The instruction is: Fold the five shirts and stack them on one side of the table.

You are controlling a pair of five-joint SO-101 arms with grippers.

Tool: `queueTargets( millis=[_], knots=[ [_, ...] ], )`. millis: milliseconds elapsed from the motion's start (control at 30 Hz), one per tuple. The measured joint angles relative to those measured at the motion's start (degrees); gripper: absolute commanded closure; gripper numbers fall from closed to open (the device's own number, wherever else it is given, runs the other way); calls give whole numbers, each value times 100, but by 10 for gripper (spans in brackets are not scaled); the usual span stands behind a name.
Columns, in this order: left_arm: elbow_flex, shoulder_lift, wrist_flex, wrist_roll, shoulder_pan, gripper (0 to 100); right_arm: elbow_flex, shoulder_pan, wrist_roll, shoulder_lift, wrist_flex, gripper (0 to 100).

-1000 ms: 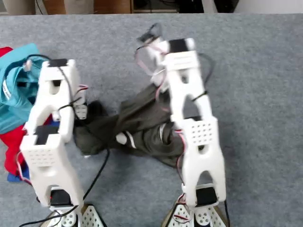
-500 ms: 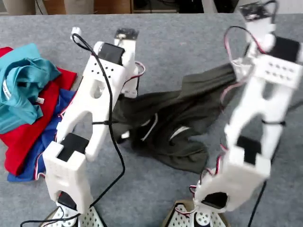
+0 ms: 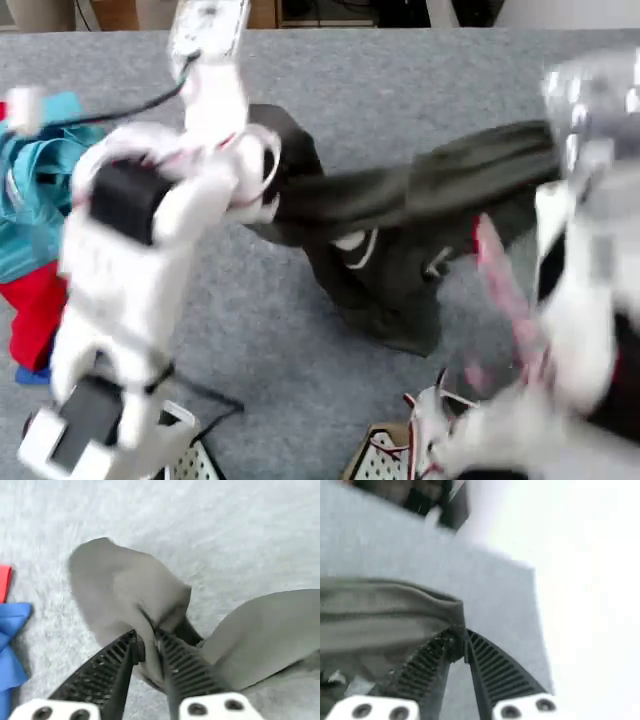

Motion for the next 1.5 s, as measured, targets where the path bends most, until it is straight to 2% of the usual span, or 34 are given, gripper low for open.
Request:
queueTargets(
  millis=[67, 267, 367, 600, 733, 900, 1000, 1133, 1333, 1500],
  knots=[
    [378, -615, 0, -9, 35, 717, 0, -105, 0, -598, 0, 995],
    [1662, -2040, 0, -9, 35, 721, -9, -105, 44, -1996, -141, 995],
    [2295, -2321, 0, -9, 35, 721, -9, -123, 334, -2523, -246, 995],
    [3042, -2418, 0, -9, 62, 721, 730, -105, 695, -2488, -448, 995],
    [3103, -2418, 0, -9, 62, 721, 1978, -413, 695, -2136, -1037, 995],
    [3745, -2171, -387, -9, 62, 721, 4211, -835, 695, -1530, -2470, 995],
    [4273, -1776, -607, -9, 62, 722, 5776, -897, 642, -1002, -3824, 996],
    [4334, -1125, -695, -9, 70, 723, 7455, -888, 141, -35, -5802, 997],
    [4299, -132, -809, 0, 870, 726, 8000, -607, -1327, 1714, -7727, 997],
    [4299, 826, -1116, -9, 1776, 726, 7745, -79, -2075, 3042, -8264, 997]
  ],
)
